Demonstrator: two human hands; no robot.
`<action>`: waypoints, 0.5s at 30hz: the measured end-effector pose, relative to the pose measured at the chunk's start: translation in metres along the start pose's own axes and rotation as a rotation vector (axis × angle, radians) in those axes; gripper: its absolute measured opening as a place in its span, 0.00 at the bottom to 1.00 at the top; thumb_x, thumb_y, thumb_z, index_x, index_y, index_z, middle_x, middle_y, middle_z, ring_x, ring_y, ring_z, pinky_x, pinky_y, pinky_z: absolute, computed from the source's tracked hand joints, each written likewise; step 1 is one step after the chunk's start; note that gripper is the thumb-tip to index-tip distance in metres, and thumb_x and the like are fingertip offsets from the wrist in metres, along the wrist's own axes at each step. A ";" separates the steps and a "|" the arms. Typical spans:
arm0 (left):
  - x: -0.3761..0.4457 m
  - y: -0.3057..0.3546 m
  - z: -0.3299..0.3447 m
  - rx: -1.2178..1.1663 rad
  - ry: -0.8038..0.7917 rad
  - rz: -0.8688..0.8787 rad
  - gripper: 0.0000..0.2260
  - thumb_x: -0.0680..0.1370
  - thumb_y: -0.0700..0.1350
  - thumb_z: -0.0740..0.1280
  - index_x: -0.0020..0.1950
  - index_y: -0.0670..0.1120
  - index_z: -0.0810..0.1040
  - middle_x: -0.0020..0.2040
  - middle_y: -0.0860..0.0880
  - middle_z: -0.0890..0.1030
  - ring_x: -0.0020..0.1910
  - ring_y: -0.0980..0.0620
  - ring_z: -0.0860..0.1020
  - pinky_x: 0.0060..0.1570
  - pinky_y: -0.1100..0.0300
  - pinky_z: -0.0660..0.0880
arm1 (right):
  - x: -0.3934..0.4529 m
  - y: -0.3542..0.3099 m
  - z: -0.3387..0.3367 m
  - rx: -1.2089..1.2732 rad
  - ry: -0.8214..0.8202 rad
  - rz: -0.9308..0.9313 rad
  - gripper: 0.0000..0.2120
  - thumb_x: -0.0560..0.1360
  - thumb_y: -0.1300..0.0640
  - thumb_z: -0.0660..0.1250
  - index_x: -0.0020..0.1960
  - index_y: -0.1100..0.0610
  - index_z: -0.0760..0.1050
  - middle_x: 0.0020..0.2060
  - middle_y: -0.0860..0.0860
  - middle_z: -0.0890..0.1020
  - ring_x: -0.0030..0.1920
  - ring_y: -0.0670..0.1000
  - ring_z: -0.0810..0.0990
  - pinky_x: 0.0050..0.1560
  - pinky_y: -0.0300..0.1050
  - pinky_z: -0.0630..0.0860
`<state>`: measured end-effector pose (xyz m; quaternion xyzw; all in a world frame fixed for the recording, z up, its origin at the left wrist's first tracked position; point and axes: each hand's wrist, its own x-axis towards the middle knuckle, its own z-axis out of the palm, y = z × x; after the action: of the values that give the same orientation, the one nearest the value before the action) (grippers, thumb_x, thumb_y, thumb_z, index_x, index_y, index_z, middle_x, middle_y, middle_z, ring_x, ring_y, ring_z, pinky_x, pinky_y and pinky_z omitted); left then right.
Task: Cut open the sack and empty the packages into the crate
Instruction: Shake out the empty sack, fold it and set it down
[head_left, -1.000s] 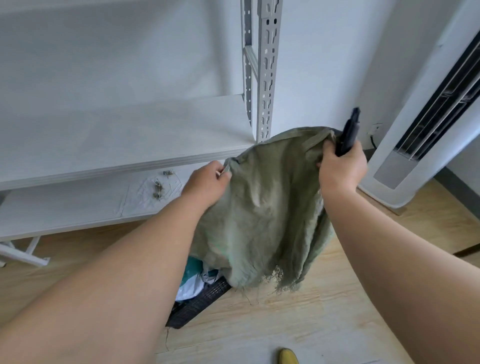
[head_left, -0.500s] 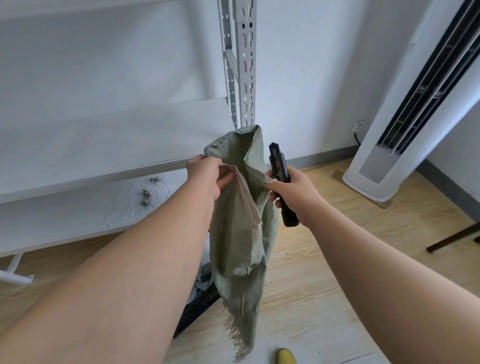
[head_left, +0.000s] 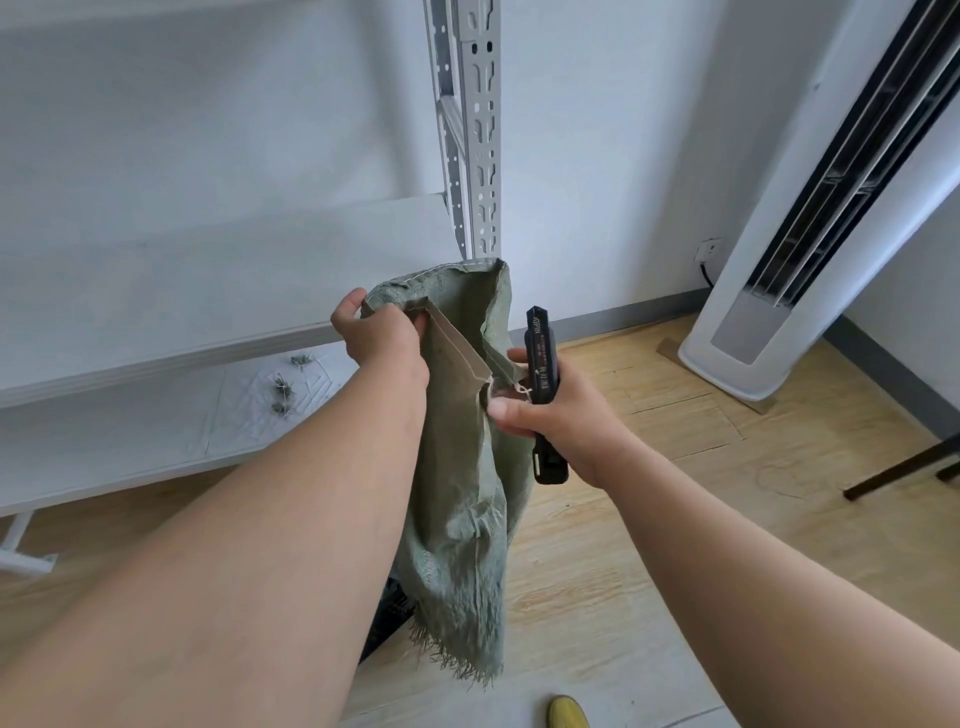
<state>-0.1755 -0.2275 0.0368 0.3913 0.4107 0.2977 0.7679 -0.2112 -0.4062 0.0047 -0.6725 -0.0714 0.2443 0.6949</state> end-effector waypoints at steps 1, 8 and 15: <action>-0.002 -0.002 0.000 0.006 0.001 0.000 0.20 0.77 0.29 0.56 0.60 0.51 0.70 0.60 0.45 0.69 0.53 0.45 0.76 0.44 0.54 0.82 | -0.001 0.002 0.006 -0.023 0.042 -0.013 0.32 0.62 0.59 0.81 0.62 0.53 0.70 0.52 0.56 0.79 0.51 0.52 0.84 0.51 0.48 0.82; -0.012 -0.014 -0.001 0.053 -0.077 0.015 0.17 0.77 0.31 0.60 0.60 0.48 0.69 0.56 0.45 0.70 0.52 0.48 0.76 0.49 0.56 0.81 | 0.000 0.005 0.039 -0.110 0.386 -0.060 0.21 0.66 0.53 0.77 0.53 0.50 0.70 0.42 0.50 0.79 0.38 0.49 0.82 0.39 0.46 0.83; -0.006 -0.014 -0.018 0.929 -0.050 0.486 0.24 0.74 0.36 0.64 0.68 0.52 0.67 0.72 0.45 0.61 0.65 0.44 0.68 0.59 0.53 0.72 | 0.024 -0.016 -0.001 -0.261 0.499 -0.063 0.02 0.74 0.59 0.68 0.45 0.56 0.75 0.37 0.55 0.79 0.35 0.53 0.76 0.41 0.51 0.78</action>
<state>-0.1921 -0.2331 0.0206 0.7816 0.3783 0.2442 0.4317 -0.1862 -0.3964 0.0149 -0.7931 0.0504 0.0384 0.6057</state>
